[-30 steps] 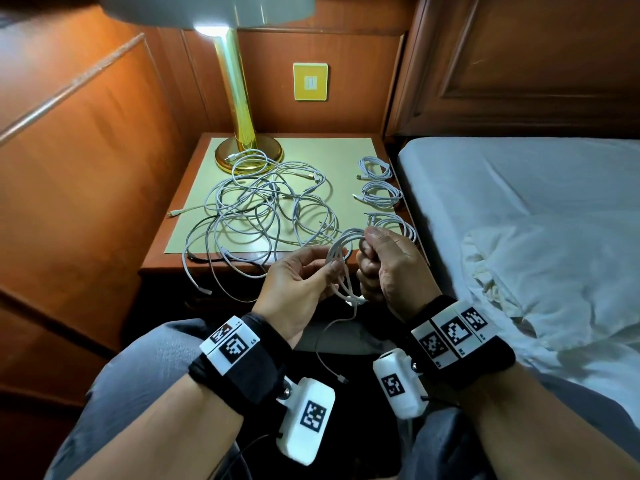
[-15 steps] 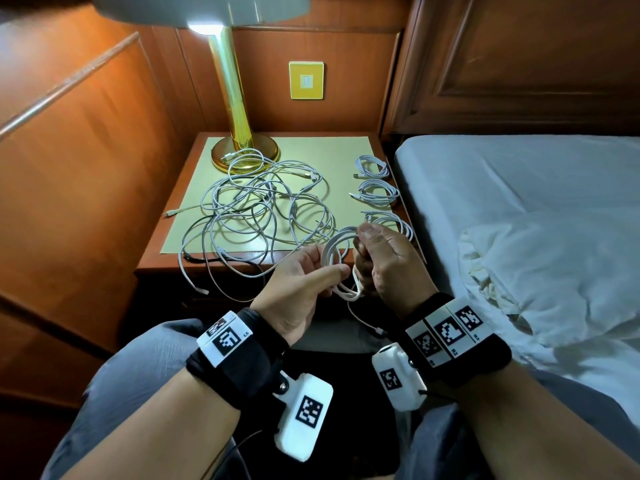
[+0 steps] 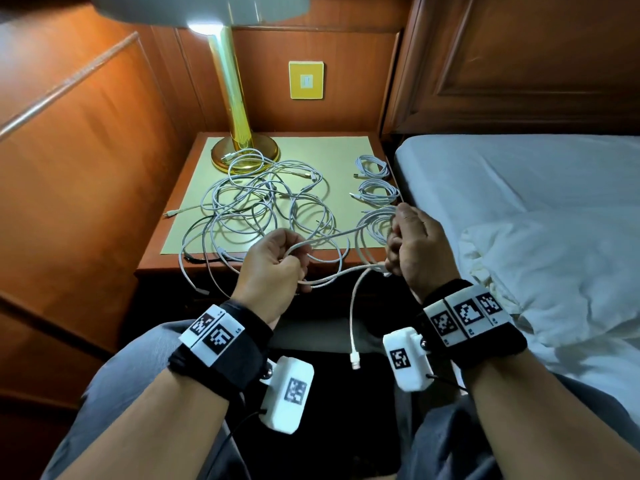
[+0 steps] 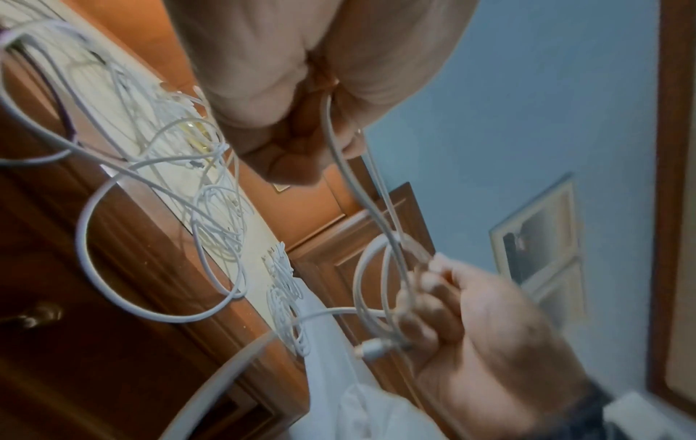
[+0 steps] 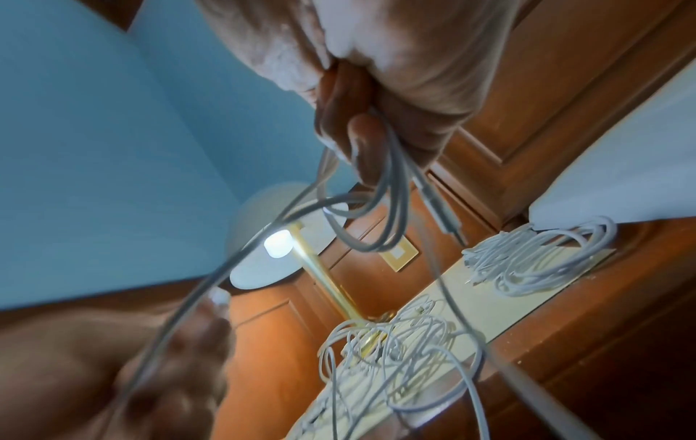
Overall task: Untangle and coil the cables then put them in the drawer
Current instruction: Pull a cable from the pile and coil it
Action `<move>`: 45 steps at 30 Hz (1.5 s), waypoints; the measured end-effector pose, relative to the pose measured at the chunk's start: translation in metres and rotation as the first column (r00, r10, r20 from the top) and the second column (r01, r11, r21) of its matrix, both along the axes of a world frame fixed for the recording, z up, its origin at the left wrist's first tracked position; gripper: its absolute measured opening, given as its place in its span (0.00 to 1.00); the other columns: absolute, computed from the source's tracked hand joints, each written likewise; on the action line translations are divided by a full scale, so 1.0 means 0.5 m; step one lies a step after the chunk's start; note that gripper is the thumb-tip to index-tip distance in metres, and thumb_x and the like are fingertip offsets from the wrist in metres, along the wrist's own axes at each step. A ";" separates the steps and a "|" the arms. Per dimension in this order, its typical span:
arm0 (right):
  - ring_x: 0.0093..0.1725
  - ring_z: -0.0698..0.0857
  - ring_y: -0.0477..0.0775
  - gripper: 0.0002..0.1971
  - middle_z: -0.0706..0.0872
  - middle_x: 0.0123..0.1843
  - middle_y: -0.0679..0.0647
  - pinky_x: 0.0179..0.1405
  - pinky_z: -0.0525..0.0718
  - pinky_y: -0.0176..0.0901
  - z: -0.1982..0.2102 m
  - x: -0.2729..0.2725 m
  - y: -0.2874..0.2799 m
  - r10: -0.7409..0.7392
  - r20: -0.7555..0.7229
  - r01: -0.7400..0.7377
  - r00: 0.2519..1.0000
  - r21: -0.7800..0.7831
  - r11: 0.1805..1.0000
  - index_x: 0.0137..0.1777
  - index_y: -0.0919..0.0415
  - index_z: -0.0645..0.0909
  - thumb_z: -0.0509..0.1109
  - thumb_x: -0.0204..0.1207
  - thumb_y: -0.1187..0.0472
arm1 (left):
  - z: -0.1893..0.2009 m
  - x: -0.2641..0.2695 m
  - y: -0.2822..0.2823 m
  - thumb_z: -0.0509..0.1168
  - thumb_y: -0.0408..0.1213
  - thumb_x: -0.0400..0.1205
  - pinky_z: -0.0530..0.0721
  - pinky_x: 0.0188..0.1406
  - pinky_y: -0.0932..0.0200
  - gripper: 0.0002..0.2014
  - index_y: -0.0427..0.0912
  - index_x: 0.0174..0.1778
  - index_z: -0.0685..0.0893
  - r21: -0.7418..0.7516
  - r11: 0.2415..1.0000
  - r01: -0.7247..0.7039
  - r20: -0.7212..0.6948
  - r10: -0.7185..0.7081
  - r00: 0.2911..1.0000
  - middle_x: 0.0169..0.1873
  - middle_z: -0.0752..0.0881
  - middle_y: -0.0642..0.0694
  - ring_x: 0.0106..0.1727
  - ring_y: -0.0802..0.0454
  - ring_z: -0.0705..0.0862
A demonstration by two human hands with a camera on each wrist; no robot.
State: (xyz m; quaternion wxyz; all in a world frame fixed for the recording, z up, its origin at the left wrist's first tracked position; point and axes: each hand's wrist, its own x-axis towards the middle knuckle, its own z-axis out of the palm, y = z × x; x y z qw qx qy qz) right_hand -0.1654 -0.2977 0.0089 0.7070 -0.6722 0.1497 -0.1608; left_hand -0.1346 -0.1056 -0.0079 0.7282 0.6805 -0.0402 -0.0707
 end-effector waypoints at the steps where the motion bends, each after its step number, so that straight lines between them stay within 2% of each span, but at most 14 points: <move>1: 0.22 0.62 0.50 0.20 0.66 0.23 0.47 0.21 0.60 0.38 0.004 0.001 -0.008 -0.030 -0.006 0.030 1.000 0.001 1.000 0.34 0.56 0.66 0.55 0.90 0.54 | 0.003 0.005 0.007 0.52 0.14 0.70 0.77 0.24 0.62 0.16 0.37 0.39 0.78 -0.052 0.999 -0.002 -0.019 0.001 1.000 0.28 0.78 0.45 0.24 0.56 0.73; 4: 0.20 0.61 0.49 0.18 0.66 0.22 0.47 0.21 0.61 0.39 0.007 0.004 -0.030 -0.113 -0.020 0.113 0.993 0.043 0.993 0.34 0.55 0.66 0.54 0.89 0.55 | 0.009 0.015 0.028 0.51 0.14 0.72 0.73 0.24 0.59 0.15 0.39 0.39 0.75 -0.183 0.983 -0.009 -0.125 -0.014 0.992 0.30 0.75 0.44 0.20 0.57 0.69; 7: 0.19 0.61 0.49 0.18 0.66 0.22 0.47 0.21 0.61 0.39 0.006 0.007 -0.046 -0.183 -0.022 0.184 0.983 0.057 0.981 0.34 0.54 0.66 0.54 0.87 0.54 | 0.014 0.017 0.039 0.45 0.13 0.75 0.60 0.19 0.68 0.20 0.39 0.44 0.76 -0.191 0.981 0.040 -0.150 -0.069 0.986 0.32 0.75 0.46 0.21 0.55 0.62; 14: 0.19 0.59 0.51 0.15 0.61 0.20 0.47 0.24 0.62 0.41 0.019 0.008 -0.093 -0.292 -0.031 0.291 0.956 0.215 0.932 0.33 0.54 0.65 0.54 0.83 0.59 | 0.007 0.018 0.073 0.59 0.24 0.76 0.62 0.18 0.69 0.13 0.41 0.48 0.86 0.091 0.990 0.111 0.130 -0.122 0.984 0.32 0.76 0.48 0.21 0.58 0.65; 16: 0.19 0.60 0.50 0.14 0.61 0.22 0.49 0.23 0.65 0.40 0.017 0.005 -0.087 -0.278 -0.010 0.273 0.960 0.238 0.932 0.34 0.54 0.66 0.55 0.83 0.59 | -0.010 0.015 0.079 0.65 0.27 0.83 0.70 0.20 0.67 0.13 0.47 0.55 0.89 0.314 0.946 0.074 0.310 -0.177 0.934 0.34 0.80 0.51 0.23 0.64 0.73; 18: 0.20 0.61 0.49 0.13 0.63 0.23 0.49 0.24 0.66 0.41 0.019 0.000 -0.074 -0.247 0.021 0.232 0.969 0.278 0.932 0.35 0.54 0.67 0.55 0.83 0.58 | -0.021 0.011 0.082 0.68 0.30 0.85 0.81 0.34 0.69 0.11 0.49 0.57 0.91 0.482 0.876 -0.017 0.492 -0.255 0.832 0.40 0.88 0.56 0.35 0.65 0.85; 21: 0.23 0.65 0.49 0.13 0.68 0.26 0.51 0.27 0.64 0.44 0.014 -0.009 -0.048 -0.174 0.081 0.141 0.981 0.310 0.940 0.37 0.55 0.68 0.56 0.85 0.58 | -0.047 -0.003 0.083 0.70 0.31 0.82 0.83 0.46 0.67 0.09 0.45 0.55 0.93 0.584 0.811 -0.040 0.605 -0.402 0.687 0.42 0.89 0.58 0.42 0.64 0.86; 24: 0.28 0.73 0.55 0.11 0.79 0.31 0.56 0.29 0.68 0.48 0.004 -0.029 -0.016 -0.090 0.138 0.069 0.986 0.150 0.986 0.40 0.58 0.72 0.57 0.83 0.56 | -0.068 -0.030 0.077 0.69 0.32 0.81 0.85 0.51 0.61 0.10 0.43 0.55 0.93 0.674 0.734 0.084 0.493 -0.532 0.689 0.45 0.87 0.54 0.46 0.56 0.88; 27: 0.32 0.83 0.54 0.13 0.87 0.36 0.57 0.32 0.78 0.42 0.014 -0.065 0.022 0.011 0.085 0.001 0.996 -0.137 0.991 0.47 0.64 0.74 0.53 0.90 0.60 | -0.065 -0.066 0.070 0.69 0.32 0.83 0.84 0.53 0.63 0.09 0.45 0.54 0.93 0.669 0.700 0.250 0.454 -0.651 0.609 0.47 0.85 0.57 0.48 0.61 0.86; 30: 0.39 0.89 0.54 0.12 0.91 0.40 0.61 0.38 0.81 0.33 0.035 -0.101 0.059 0.204 -0.057 -0.211 0.977 -0.364 0.907 0.52 0.71 0.72 0.53 0.91 0.63 | -0.023 -0.090 0.065 0.70 0.31 0.83 0.84 0.52 0.65 0.08 0.44 0.52 0.93 0.547 0.784 0.294 0.565 -0.605 0.561 0.47 0.87 0.54 0.49 0.63 0.87; 32: 0.38 0.89 0.59 0.11 0.90 0.39 0.63 0.41 0.84 0.41 0.043 -0.116 0.074 0.292 -0.168 -0.337 0.941 -0.411 0.847 0.49 0.68 0.72 0.55 0.91 0.61 | 0.005 -0.091 0.064 0.70 0.30 0.82 0.84 0.51 0.62 0.07 0.43 0.50 0.93 0.439 0.867 0.235 0.643 -0.486 0.592 0.44 0.88 0.52 0.48 0.58 0.88; 36: 0.21 0.75 0.53 0.14 0.81 0.27 0.61 0.26 0.73 0.46 0.045 -0.138 0.093 0.440 -0.267 -0.489 0.857 -0.154 0.858 0.44 0.64 0.71 0.54 0.91 0.60 | 0.020 -0.072 0.065 0.72 0.35 0.81 0.87 0.50 0.58 0.03 0.42 0.48 0.91 0.285 0.956 0.066 0.688 -0.252 0.680 0.43 0.90 0.52 0.46 0.58 0.88; 41: 0.19 0.55 0.46 0.21 0.57 0.24 0.51 0.20 0.54 0.36 0.035 -0.143 0.081 0.450 -0.246 -0.393 0.859 0.248 0.886 0.38 0.61 0.74 0.57 0.87 0.47 | 0.010 -0.046 0.051 0.76 0.33 0.79 0.81 0.45 0.71 0.02 0.42 0.44 0.90 0.328 0.944 -0.041 0.669 -0.202 0.715 0.39 0.88 0.53 0.41 0.61 0.85; 45: 0.16 0.53 0.44 0.19 0.58 0.21 0.47 0.21 0.47 0.36 0.037 -0.108 0.056 0.507 -0.170 -0.389 0.845 0.457 0.800 0.30 0.54 0.69 0.62 0.80 0.45 | -0.001 -0.002 0.024 0.73 0.30 0.81 0.80 0.45 0.72 0.03 0.40 0.48 0.92 0.330 0.941 -0.079 0.661 -0.171 0.731 0.41 0.90 0.50 0.42 0.59 0.86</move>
